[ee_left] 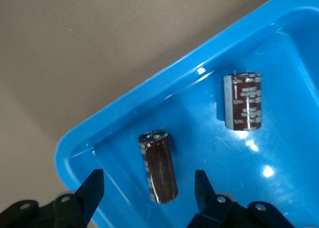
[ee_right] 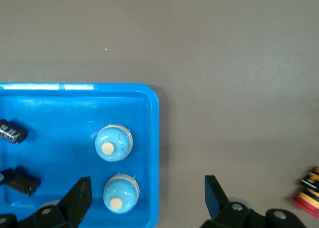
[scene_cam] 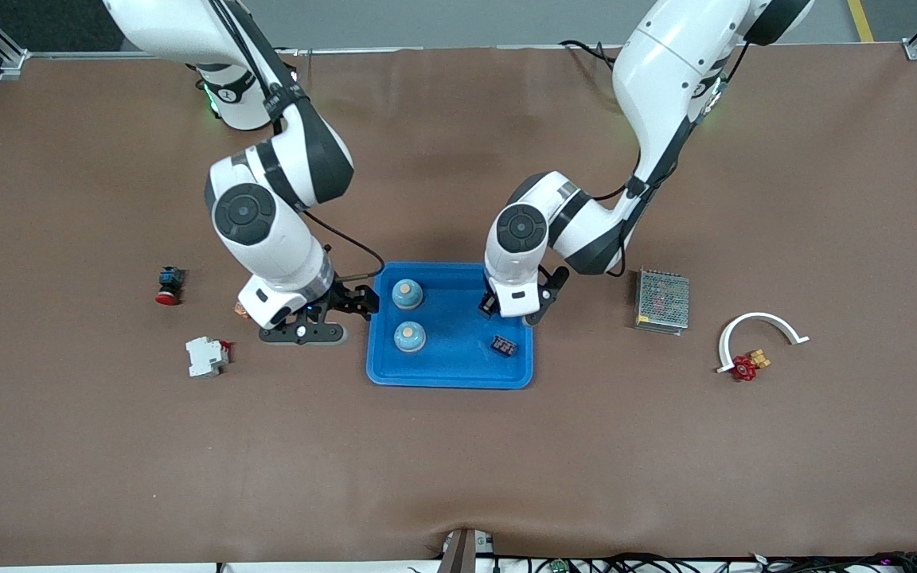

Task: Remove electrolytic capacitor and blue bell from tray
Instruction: 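Grasp the capacitor with the left gripper while the right gripper grasps the bell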

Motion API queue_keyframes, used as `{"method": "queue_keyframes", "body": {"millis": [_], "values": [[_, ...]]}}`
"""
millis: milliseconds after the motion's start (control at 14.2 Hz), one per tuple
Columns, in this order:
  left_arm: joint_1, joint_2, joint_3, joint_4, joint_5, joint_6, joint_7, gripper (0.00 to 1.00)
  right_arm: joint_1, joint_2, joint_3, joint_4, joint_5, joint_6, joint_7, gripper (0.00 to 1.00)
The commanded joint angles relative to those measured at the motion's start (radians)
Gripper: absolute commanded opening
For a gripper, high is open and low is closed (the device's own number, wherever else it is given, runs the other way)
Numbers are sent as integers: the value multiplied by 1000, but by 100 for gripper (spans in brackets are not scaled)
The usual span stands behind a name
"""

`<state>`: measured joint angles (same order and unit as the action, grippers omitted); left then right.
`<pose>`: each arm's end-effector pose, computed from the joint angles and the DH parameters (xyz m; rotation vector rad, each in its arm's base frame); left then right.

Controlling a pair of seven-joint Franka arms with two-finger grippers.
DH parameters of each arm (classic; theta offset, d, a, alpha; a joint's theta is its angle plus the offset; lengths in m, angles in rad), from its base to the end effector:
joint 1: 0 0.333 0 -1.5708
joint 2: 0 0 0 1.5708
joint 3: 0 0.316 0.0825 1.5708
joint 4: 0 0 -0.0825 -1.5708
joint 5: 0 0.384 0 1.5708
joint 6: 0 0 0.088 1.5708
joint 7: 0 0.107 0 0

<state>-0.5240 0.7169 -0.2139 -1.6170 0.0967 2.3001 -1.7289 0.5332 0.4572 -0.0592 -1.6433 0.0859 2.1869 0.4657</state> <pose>0.5243 -0.4492 0.2102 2.7664 1.4683 -0.1102 0.6045 0.3191 0.3588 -3.0590 0.0475 -0.0873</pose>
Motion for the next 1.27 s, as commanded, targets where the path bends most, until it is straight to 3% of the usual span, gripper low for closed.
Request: {"method": "queue_keyframes", "body": {"millis": [0, 424, 565, 635, 776, 847, 1200], "values": [[-11, 22, 8, 15, 23, 22, -26, 76, 34, 60, -10, 26, 15, 56, 39, 100], [-13, 53, 7, 25, 35, 48, -26, 67, 76, 175, -10, 52, 11, 154, 82, 100], [-11, 64, 7, 26, 34, 64, -24, 58, 90, 219, -10, 80, 9, 168, 90, 100], [-11, 70, 7, 26, 34, 65, -24, 47, 90, 241, -10, 86, 11, 200, 90, 100], [-8, 59, 7, 29, 34, 65, -15, 5, 93, 264, -10, 89, 9, 223, 87, 100], [-7, 55, 7, 29, 35, 65, -15, 0, 93, 273, -10, 97, 9, 223, 87, 100], [12, -10, 16, 37, 37, 26, 15, 0, 102, 339, -10, 138, 9, 258, 88, 100]]}}
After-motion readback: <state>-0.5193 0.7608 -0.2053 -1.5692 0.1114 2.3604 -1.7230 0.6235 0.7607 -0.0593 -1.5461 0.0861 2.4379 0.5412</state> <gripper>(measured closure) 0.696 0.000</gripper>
